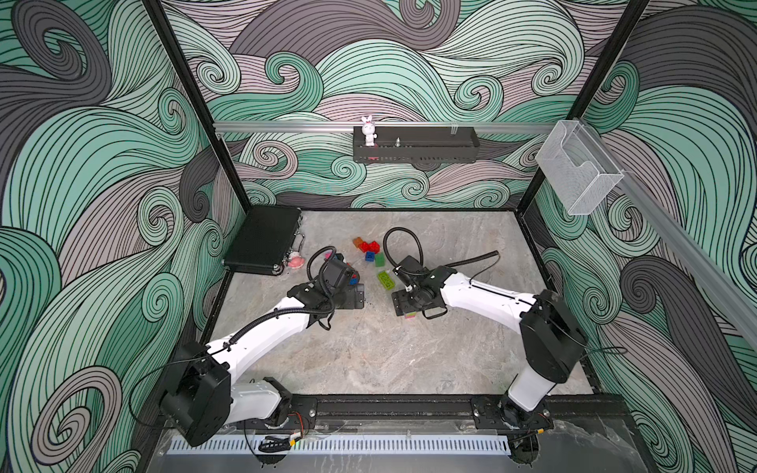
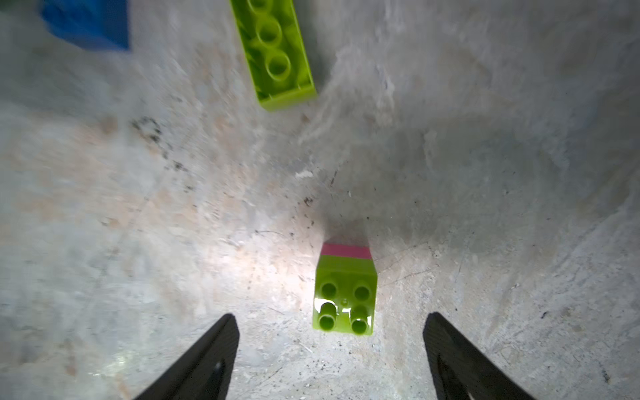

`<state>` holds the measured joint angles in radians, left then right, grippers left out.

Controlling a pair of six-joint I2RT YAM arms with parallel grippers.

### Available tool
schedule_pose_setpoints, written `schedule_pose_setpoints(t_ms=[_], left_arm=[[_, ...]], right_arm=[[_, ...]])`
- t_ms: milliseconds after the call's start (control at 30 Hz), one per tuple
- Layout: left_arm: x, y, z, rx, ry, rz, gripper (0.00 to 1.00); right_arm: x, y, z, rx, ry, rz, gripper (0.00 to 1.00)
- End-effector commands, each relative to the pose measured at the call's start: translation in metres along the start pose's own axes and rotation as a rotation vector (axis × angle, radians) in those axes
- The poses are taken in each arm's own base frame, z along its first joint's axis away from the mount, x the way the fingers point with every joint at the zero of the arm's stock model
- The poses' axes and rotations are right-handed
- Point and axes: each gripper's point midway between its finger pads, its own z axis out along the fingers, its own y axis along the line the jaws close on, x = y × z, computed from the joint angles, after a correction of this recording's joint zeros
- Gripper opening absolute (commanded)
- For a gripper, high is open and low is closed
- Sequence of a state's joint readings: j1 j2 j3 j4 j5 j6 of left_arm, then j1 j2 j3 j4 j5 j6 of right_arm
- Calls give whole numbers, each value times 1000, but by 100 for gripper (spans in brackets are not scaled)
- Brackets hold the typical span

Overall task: Assemble the number 4 with lego
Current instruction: Move the lego brick at the center of the board.

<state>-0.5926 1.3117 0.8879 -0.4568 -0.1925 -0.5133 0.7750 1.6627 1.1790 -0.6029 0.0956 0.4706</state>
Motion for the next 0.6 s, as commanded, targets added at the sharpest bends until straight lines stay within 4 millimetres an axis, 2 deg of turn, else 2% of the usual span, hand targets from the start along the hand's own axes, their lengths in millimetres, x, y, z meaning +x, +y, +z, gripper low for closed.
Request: schedule_pose_setpoints(t_ms=[0,133,200,233,333,567], left_arm=[[-5,3,7,-58,60,-1,98],[-7,-4,30,-101,154,24,89],[-6,-9,44,-130,225,25,83],[-6,-11,51,-142,247,25,81],[-9,-13,73,-177,269,2,79],[-16,-2,108,-219,259,-57,76]], right_arm=[[-31,-10,-34,-30,-179,29,100],[-42,-36,-58,-12,-341,114,100],[-35,-49,-64,13,-373,132,100],[-38,-51,-67,6,-405,139,100],[-29,-60,-70,19,-419,146,99],[-14,-71,-74,28,-433,148,100]])
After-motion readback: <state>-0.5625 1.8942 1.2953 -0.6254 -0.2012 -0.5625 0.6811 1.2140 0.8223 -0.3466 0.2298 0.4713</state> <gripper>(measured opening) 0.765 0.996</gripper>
